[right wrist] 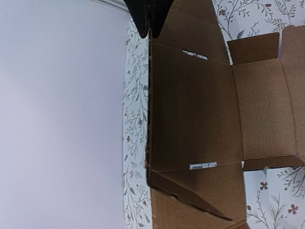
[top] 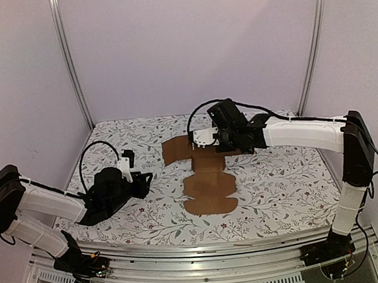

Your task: Fold the paper box

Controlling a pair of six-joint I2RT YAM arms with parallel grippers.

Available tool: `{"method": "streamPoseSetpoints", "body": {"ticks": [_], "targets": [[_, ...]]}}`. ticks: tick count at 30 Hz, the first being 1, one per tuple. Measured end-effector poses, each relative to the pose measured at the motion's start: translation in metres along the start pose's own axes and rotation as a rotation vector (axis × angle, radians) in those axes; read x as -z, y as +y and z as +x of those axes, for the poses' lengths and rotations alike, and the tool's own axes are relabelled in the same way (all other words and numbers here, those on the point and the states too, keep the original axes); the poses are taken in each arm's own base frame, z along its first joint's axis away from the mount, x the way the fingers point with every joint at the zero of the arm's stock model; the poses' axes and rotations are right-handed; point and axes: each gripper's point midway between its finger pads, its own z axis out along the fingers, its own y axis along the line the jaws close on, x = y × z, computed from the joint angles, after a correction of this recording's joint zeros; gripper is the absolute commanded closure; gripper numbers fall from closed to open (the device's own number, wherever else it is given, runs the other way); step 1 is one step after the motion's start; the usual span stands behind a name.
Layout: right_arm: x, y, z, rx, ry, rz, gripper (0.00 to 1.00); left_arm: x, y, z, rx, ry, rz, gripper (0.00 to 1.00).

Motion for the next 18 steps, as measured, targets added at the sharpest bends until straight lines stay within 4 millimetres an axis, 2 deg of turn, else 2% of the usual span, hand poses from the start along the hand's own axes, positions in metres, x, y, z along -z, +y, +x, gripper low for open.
{"method": "streamPoseSetpoints", "body": {"ticks": [4, 6, 7, 12, 16, 18], "targets": [[-0.01, 0.031, -0.014, 0.192, -0.007, 0.156, 1.0, -0.001, 0.029, 0.034, 0.043, 0.048, -0.093, 0.51], [-0.01, 0.051, -0.016, 0.271, -0.009, 0.22, 1.0, -0.004, 0.036, 0.045, 0.06, 0.059, -0.113, 0.51], [-0.008, 0.054, -0.02, 0.281, -0.015, 0.229, 1.0, -0.005, 0.038, 0.05, 0.067, 0.062, -0.118, 0.51], [0.008, 0.081, -0.036, 0.312, -0.081, 0.342, 1.0, -0.013, 0.039, 0.059, 0.087, 0.055, -0.113, 0.5], [0.015, 0.115, -0.032, 0.359, -0.113, 0.357, 1.0, -0.023, 0.03, 0.071, 0.07, 0.058, -0.056, 0.5], [0.017, 0.123, -0.029, 0.366, -0.121, 0.358, 1.0, -0.027, 0.024, 0.077, 0.052, 0.062, -0.016, 0.5]]}}
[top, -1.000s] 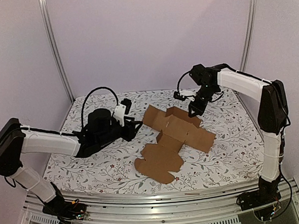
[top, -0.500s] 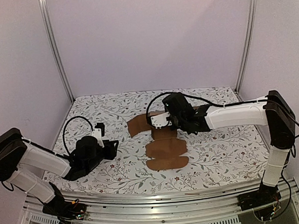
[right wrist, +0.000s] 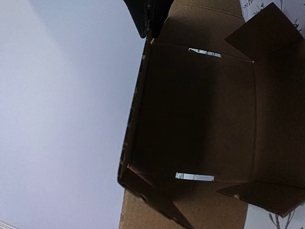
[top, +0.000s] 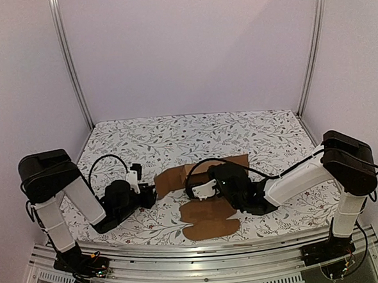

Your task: Fold the paper box

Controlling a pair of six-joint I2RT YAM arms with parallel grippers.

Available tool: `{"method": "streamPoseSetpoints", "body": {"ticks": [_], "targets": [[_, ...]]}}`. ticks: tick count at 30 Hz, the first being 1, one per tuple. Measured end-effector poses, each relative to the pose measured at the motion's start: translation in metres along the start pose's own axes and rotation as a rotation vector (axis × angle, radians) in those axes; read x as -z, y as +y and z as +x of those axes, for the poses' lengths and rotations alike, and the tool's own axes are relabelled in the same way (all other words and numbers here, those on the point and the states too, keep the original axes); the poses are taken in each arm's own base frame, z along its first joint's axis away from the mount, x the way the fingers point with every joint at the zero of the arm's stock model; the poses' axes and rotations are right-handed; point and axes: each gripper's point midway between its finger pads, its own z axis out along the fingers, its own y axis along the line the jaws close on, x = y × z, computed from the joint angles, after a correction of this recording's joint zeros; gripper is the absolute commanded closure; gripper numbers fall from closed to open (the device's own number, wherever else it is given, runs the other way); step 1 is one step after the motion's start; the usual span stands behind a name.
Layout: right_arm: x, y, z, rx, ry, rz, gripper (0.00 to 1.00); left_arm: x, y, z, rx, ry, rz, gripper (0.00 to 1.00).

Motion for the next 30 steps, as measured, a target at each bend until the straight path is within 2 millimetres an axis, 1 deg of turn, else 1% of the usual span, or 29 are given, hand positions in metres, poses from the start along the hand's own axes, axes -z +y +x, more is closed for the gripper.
{"method": "streamPoseSetpoints", "body": {"ticks": [3, 7, 13, 18, 21, 24, 30], "targets": [[0.001, -0.002, 0.001, -0.02, -0.001, 0.023, 1.0, -0.007, -0.012, 0.007, -0.03, 0.003, 0.069, 0.5], [0.002, -0.006, 0.002, -0.045, -0.003, 0.047, 1.0, -0.015, -0.033, 0.011, -0.076, 0.007, 0.167, 0.5], [0.004, -0.003, 0.005, -0.069, 0.001, 0.054, 1.0, -0.018, -0.075, 0.002, -0.147, -0.036, 0.312, 0.47], [0.007, 0.007, 0.009, -0.069, 0.001, 0.043, 1.0, -0.026, -0.102, -0.002, -0.195, -0.062, 0.397, 0.46], [0.009, 0.013, 0.011, -0.07, 0.005, 0.038, 1.0, -0.033, -0.113, -0.005, -0.22, -0.076, 0.434, 0.45], [0.012, 0.013, 0.015, -0.081, 0.01, 0.04, 1.0, -0.035, -0.12, -0.005, -0.248, -0.084, 0.457, 0.44], [0.019, 0.008, 0.015, -0.103, 0.001, 0.048, 1.0, -0.029, -0.132, 0.003, -0.335, -0.092, 0.492, 0.42]]}}
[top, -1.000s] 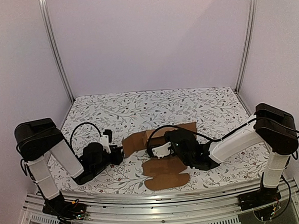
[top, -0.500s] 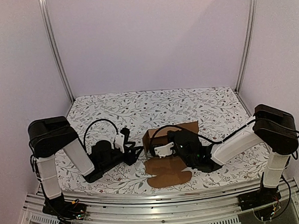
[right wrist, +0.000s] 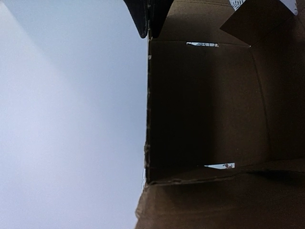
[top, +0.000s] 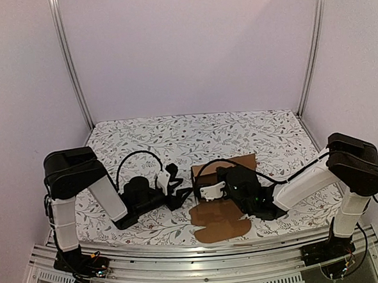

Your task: Fold the paper box

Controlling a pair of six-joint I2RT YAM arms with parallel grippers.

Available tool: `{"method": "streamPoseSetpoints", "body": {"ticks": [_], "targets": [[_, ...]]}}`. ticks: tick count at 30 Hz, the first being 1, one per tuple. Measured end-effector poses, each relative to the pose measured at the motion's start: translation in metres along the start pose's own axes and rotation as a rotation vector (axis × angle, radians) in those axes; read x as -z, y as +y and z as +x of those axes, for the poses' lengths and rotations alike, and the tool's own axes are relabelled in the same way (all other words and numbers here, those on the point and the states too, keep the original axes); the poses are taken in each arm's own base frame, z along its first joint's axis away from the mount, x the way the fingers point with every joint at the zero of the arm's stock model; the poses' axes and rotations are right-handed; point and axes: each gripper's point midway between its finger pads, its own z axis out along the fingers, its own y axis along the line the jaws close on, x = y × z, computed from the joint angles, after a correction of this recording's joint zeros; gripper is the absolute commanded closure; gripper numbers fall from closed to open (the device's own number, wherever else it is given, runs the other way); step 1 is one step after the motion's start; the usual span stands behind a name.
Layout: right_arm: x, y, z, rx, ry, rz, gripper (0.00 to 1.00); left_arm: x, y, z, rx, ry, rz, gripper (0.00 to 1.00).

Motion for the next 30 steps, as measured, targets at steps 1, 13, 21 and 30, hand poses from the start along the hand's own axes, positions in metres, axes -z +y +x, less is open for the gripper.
{"method": "streamPoseSetpoints", "body": {"ticks": [1, 13, 21, 30], "targets": [[0.001, -0.001, 0.0, -0.003, 0.0, -0.001, 1.0, 0.002, -0.001, 0.002, -0.006, 0.006, 0.003, 0.41], [0.008, -0.004, 0.002, -0.032, 0.002, -0.045, 1.0, 0.035, -0.011, 0.025, 0.021, 0.079, 0.025, 0.4], [0.006, -0.005, -0.001, -0.066, 0.021, -0.099, 1.0, 0.037, -0.007, -0.001, 0.051, 0.014, -0.01, 0.33], [0.005, -0.007, -0.003, -0.11, 0.046, -0.15, 1.0, 0.025, -0.013, -0.018, 0.108, -0.034, 0.016, 0.31]]}}
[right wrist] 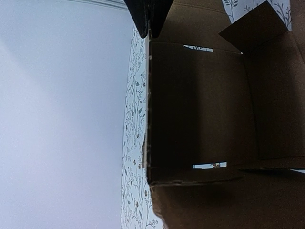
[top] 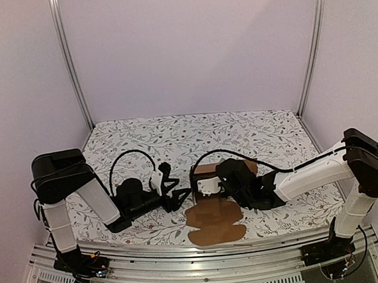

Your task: Fold the paper box

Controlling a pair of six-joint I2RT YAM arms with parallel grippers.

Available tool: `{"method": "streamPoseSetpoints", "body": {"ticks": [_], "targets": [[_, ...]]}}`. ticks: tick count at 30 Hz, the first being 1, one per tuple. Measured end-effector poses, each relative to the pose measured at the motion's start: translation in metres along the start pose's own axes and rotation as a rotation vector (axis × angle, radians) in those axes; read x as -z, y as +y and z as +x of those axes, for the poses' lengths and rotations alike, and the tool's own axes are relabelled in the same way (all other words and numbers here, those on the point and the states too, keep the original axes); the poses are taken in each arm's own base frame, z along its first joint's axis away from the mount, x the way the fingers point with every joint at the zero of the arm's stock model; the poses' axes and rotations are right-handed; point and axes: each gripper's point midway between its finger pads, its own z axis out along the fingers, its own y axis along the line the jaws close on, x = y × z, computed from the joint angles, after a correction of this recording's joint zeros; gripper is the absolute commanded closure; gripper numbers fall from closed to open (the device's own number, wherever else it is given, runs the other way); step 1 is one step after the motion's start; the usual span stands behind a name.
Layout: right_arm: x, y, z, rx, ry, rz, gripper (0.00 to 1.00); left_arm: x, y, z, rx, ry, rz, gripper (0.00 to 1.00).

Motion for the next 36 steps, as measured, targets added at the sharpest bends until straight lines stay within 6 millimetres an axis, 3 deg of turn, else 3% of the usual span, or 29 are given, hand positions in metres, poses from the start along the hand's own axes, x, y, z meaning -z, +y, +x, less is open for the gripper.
{"method": "streamPoseSetpoints", "body": {"ticks": [10, 19, 27, 36], "targets": [[0.002, 0.006, 0.011, -0.013, 0.038, -0.036, 1.0, -0.024, -0.011, -0.001, -0.024, -0.008, 0.032, 0.31], [0.004, -0.002, 0.002, -0.01, 0.035, -0.093, 1.0, -0.013, 0.002, 0.008, -0.043, 0.011, -0.055, 0.31], [0.009, -0.014, -0.008, -0.044, 0.039, -0.152, 1.0, -0.011, 0.003, -0.002, -0.048, -0.016, -0.069, 0.3], [0.008, 0.005, -0.001, -0.041, 0.07, -0.217, 1.0, -0.027, -0.007, -0.01, -0.055, -0.046, -0.019, 0.29]]}}
